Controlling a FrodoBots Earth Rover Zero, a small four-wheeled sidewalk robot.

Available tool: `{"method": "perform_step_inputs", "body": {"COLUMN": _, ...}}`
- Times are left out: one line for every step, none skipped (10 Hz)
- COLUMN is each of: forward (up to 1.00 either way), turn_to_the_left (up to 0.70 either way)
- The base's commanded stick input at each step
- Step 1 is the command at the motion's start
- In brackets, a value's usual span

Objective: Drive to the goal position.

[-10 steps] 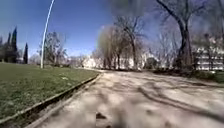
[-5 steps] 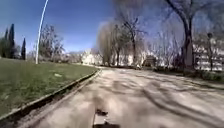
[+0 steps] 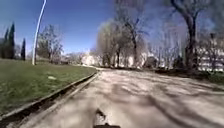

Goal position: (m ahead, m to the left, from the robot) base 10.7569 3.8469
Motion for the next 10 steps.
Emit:
{"method": "perform_step_inputs", "body": {"forward": 0.98, "turn_to_the_left": 0.0}}
{"method": "perform_step_inputs", "body": {"forward": 0.98, "turn_to_the_left": 0.0}}
{"method": "perform_step_inputs", "body": {"forward": 0.98, "turn_to_the_left": 0.0}}
{"method": "perform_step_inputs", "body": {"forward": 0.98, "turn_to_the_left": 0.0}}
{"method": "perform_step_inputs", "body": {"forward": 0.98, "turn_to_the_left": 0.0}}
{"method": "perform_step_inputs", "body": {"forward": 0.98, "turn_to_the_left": 0.0}}
{"method": "perform_step_inputs", "body": {"forward": 0.98, "turn_to_the_left": 0.0}}
{"method": "perform_step_inputs", "body": {"forward": 0.98, "turn_to_the_left": 0.0}}
{"method": "perform_step_inputs", "body": {"forward": 0.98, "turn_to_the_left": 0.0}}
{"method": "perform_step_inputs", "body": {"forward": 0.98, "turn_to_the_left": 0.0}}
